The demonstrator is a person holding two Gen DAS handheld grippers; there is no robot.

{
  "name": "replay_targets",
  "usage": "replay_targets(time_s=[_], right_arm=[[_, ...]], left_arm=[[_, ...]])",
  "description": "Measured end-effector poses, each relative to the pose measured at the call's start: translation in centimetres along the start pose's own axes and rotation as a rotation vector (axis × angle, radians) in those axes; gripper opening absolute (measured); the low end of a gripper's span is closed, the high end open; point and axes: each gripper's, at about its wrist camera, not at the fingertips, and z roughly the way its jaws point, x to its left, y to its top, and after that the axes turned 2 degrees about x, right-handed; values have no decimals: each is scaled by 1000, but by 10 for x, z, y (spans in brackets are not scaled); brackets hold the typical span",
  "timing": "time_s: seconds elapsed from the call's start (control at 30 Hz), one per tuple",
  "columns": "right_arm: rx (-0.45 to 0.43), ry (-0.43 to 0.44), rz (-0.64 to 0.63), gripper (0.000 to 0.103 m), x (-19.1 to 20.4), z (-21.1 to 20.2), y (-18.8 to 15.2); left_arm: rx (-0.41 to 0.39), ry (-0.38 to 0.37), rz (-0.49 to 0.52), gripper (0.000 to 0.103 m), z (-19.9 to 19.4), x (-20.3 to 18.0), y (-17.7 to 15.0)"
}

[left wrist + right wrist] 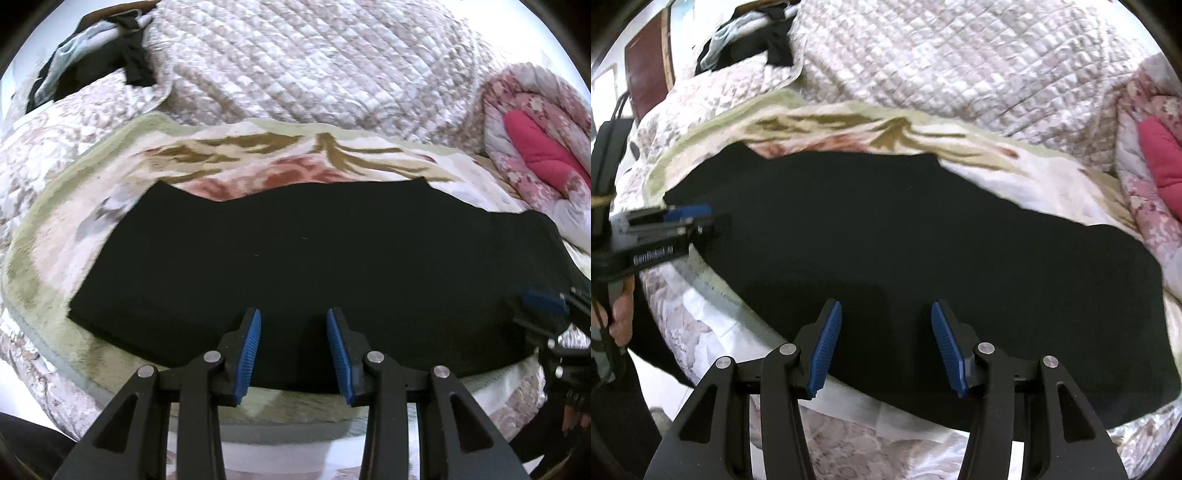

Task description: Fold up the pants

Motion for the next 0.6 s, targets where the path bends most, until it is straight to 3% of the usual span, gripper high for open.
replay_targets(time_s=[0.27,0.6], right_arm=[[-13,0,12,51,-3,6,9],[-26,-127,170,51,-50,5,11]], left_arm=[[-11,42,-56,40,5,17,5],[-16,123,-143,40,5,46,7]])
